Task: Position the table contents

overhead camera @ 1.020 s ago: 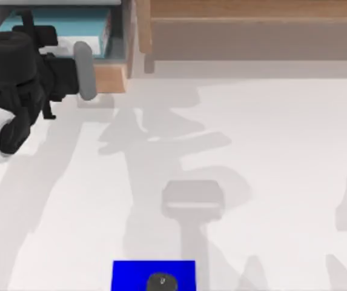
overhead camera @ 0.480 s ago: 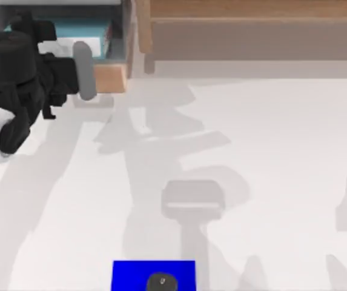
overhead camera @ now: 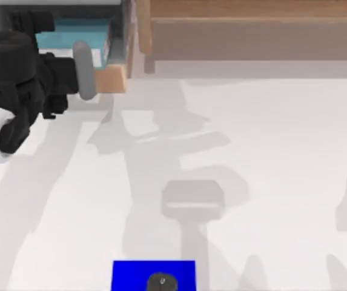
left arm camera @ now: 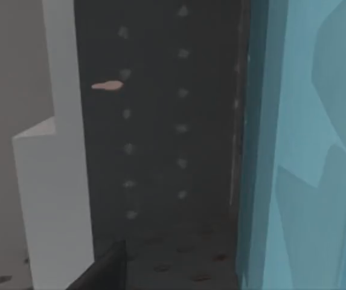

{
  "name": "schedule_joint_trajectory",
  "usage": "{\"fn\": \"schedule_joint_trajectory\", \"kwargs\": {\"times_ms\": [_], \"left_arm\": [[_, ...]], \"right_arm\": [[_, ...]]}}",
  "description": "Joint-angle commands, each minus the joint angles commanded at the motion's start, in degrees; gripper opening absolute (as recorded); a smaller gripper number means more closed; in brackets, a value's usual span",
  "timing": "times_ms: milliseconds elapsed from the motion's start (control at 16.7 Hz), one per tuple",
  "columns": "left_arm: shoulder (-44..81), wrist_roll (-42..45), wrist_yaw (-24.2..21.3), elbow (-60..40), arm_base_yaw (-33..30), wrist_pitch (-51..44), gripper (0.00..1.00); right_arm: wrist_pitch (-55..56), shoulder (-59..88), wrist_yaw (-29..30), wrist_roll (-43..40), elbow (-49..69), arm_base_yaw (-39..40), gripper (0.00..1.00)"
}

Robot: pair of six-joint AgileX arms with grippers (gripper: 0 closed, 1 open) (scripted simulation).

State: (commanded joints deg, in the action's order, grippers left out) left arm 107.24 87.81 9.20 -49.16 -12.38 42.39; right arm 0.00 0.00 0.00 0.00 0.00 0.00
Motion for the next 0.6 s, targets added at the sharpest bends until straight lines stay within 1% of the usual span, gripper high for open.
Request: {"fn": "schedule_joint_trajectory", "kwargs": {"times_ms": [240, 600], "left_arm": [[-0.7, -0.2, 0.12, 0.85, -0.23, 0.15, 1.0], [-5.13, -0.39, 0.99, 6.74, -1.04, 1.5, 1.0]], "right_arm": [[0.0, 0.0, 0.0, 0.0, 0.0, 0.0, 1.0], [0.0, 0.0, 0.0, 0.0, 0.0, 0.0, 1.0]]}}
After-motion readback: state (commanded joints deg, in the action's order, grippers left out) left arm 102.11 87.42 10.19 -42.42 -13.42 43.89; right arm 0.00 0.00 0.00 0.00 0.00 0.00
